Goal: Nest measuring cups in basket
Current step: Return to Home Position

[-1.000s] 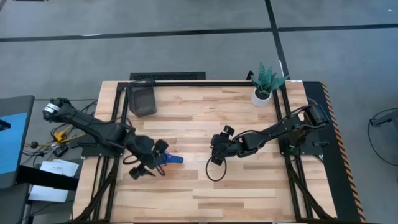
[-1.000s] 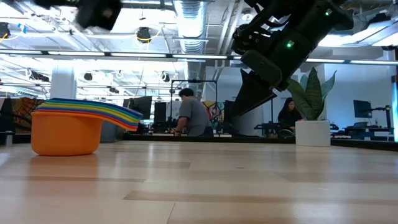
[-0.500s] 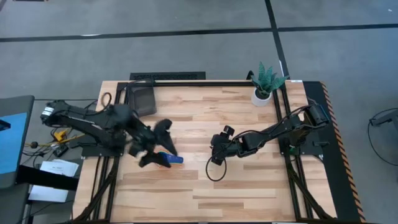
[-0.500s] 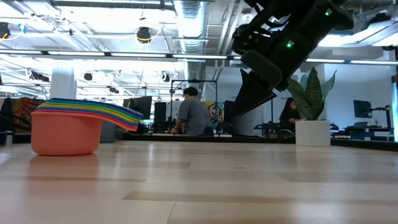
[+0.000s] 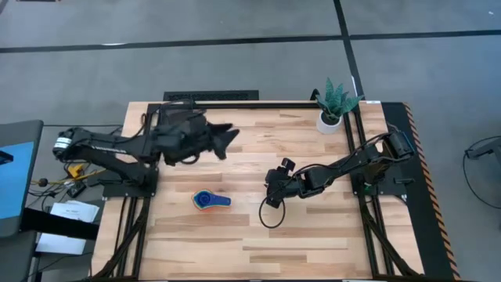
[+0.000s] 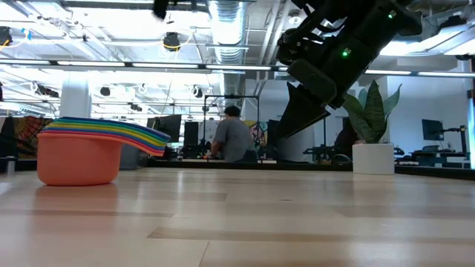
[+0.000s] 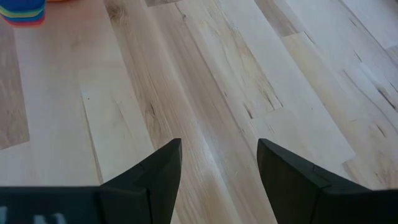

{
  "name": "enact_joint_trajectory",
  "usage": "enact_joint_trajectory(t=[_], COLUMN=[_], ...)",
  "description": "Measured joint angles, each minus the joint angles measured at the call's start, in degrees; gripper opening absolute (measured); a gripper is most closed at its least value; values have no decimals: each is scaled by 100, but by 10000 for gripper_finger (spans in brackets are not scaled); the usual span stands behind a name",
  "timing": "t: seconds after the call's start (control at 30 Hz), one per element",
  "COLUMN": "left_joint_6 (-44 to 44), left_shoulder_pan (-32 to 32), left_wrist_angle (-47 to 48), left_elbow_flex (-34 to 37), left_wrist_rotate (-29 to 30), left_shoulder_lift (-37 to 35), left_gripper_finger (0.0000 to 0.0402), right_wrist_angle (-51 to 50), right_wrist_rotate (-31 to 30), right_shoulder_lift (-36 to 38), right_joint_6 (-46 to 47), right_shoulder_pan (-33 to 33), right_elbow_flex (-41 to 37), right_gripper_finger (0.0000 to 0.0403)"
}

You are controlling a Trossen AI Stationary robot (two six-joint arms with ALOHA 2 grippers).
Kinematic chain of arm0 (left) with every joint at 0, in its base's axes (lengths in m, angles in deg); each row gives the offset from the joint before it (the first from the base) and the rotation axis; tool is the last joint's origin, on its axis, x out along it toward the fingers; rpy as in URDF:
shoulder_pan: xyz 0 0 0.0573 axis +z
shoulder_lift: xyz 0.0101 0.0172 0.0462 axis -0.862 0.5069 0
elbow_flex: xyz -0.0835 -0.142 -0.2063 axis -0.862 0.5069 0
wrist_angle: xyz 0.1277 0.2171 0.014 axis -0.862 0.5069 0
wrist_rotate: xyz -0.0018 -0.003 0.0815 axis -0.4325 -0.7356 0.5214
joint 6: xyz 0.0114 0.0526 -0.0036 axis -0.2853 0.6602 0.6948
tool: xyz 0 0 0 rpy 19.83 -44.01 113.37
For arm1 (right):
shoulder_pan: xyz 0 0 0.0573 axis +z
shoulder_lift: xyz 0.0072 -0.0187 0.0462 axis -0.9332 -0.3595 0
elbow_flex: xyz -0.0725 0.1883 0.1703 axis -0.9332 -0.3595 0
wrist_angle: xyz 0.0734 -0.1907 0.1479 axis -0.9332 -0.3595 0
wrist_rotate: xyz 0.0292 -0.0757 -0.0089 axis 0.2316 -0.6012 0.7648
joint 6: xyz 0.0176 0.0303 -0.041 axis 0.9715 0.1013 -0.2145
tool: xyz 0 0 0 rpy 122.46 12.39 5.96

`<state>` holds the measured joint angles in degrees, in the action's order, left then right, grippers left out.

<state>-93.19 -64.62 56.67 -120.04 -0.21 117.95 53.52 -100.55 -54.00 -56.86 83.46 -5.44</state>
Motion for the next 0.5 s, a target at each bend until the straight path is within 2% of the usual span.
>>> enact_joint_trajectory(t=[0.07, 0.1, 0.2, 0.27, 0.3, 0.33, 0.37, 0.43, 0.5], left_joint_6=[-792, -1290, -3353, -4777, -5004, -4746, -4071, -2354, -806], left_shoulder_pan=[238, 385, 923, 1237, 1352, 1433, 1495, 1565, 1567], left_wrist_angle=[1227, 1959, 4113, 4719, 4896, 4888, 4653, 4286, 4212], left_elbow_flex=[-4, -16, -117, -133, -129, -124, -125, -148, -144], left_wrist_rotate=[73, -249, -2264, -3727, -4316, -4781, -5188, -5863, -6245], left_shoulder_lift=[-17, -17, 28, 215, 325, 439, 547, 797, 1105], left_gripper_finger=[208, 208, 208, 208, 208, 208, 208, 208, 208], right_wrist_angle=[0, 0, 0, 0, 0, 0, 0, 0, 0], right_wrist_rotate=[0, 0, 0, 0, 0, 0, 0, 0, 0], right_shoulder_lift=[0, 0, 0, 0, 0, 0, 0, 0, 0], right_joint_6=[0, 0, 0, 0, 0, 0, 0, 0, 0], right_shoulder_pan=[0, 0, 0, 0, 0, 0, 0, 0, 0], right_elbow_flex=[0, 0, 0, 0, 0, 0, 0, 0, 0], right_gripper_finger=[233, 233, 233, 233, 233, 233, 233, 233, 233])
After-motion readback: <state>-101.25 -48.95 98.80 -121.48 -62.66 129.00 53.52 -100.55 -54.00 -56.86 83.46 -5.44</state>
